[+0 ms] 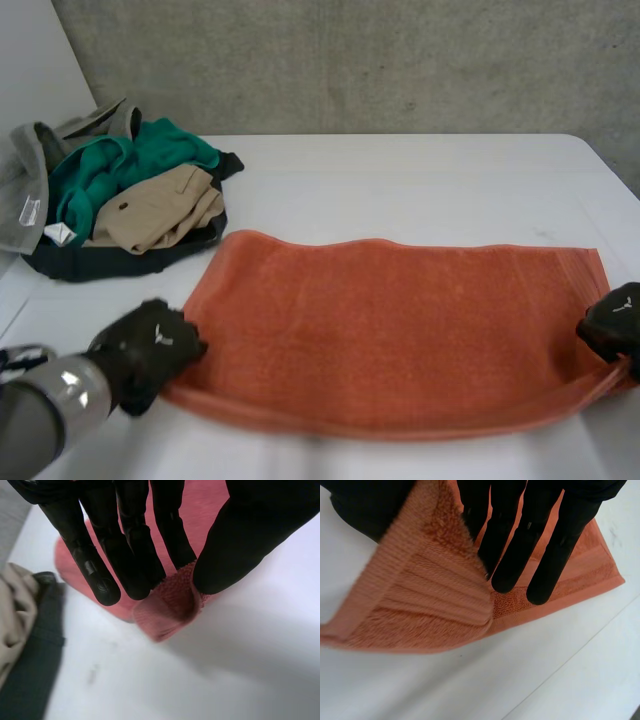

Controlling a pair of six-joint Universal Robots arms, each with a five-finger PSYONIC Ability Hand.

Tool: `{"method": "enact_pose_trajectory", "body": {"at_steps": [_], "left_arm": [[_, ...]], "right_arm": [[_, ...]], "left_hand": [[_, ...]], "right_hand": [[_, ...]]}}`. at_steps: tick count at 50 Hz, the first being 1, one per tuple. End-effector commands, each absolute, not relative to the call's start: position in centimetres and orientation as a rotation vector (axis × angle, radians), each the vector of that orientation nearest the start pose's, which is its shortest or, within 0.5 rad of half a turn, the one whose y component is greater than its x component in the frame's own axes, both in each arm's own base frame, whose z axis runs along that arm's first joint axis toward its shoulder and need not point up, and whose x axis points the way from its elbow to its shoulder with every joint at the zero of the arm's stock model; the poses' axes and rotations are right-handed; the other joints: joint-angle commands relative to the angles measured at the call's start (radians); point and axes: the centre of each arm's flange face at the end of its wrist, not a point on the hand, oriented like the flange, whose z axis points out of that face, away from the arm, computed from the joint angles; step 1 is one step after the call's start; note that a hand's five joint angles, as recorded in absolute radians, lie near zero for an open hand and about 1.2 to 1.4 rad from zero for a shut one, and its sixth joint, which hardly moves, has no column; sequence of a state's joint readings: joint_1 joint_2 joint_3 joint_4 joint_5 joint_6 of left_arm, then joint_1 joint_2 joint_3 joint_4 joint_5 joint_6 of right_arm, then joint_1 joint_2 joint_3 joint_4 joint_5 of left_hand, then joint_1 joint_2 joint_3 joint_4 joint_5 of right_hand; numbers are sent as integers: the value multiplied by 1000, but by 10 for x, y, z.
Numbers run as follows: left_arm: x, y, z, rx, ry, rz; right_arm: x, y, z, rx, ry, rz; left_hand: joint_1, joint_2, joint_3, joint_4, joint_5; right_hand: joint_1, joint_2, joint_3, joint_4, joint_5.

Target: Fold the laundry.

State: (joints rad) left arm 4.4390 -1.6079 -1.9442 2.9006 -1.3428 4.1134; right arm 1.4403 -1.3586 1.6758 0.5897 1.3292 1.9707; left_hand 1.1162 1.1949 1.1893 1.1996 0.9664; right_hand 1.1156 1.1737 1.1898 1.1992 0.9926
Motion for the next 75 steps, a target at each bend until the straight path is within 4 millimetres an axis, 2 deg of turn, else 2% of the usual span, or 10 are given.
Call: {"method": "enact_pose_trajectory", "body": {"at_steps": [1,5,10,18,29,40,45,63,69,75], "left_arm": [[-235,-263,175,1547,1929,-1543],[-269,-308,187,1461,1759,-1682],[-300,-377,279,1098,1363,-2087],[-304,-388,387,603,813,-2504],[-297,-381,284,867,1229,-2322],[-287,-341,176,1107,1568,-2078],[-277,-318,149,1185,1686,-1971],[-207,-149,162,1633,2197,-1160],[-214,-165,171,1614,2123,-1250],[-240,-231,166,1487,1984,-1476]], "right_arm": [[117,-307,183,-1545,2756,-1249],[131,-344,197,-1555,2702,-1544],[146,-409,278,-1378,2417,-2387],[151,-428,372,-951,1684,-3207],[157,-426,324,-1121,1879,-2907],[160,-425,175,-1288,2306,-2215],[157,-414,156,-1291,2402,-2057],[98,-298,181,-1576,2791,-986],[94,-308,178,-1629,2808,-1065],[102,-345,158,-1572,2799,-1320]], "left_hand": [[280,201,207,197,255],[280,201,207,197,255],[280,201,207,197,255],[280,201,207,197,255],[280,201,207,197,255],[280,201,207,197,255],[280,201,207,197,255],[280,201,207,197,255],[280,201,207,197,255],[280,201,207,197,255]], "right_hand": [[281,223,206,197,229],[281,223,206,197,229],[281,223,206,197,229],[281,223,206,197,229],[281,223,206,197,229],[281,223,206,197,229],[281,223,206,197,229],[281,223,206,197,229],[281,223,206,197,229],[281,223,206,197,229]]}}
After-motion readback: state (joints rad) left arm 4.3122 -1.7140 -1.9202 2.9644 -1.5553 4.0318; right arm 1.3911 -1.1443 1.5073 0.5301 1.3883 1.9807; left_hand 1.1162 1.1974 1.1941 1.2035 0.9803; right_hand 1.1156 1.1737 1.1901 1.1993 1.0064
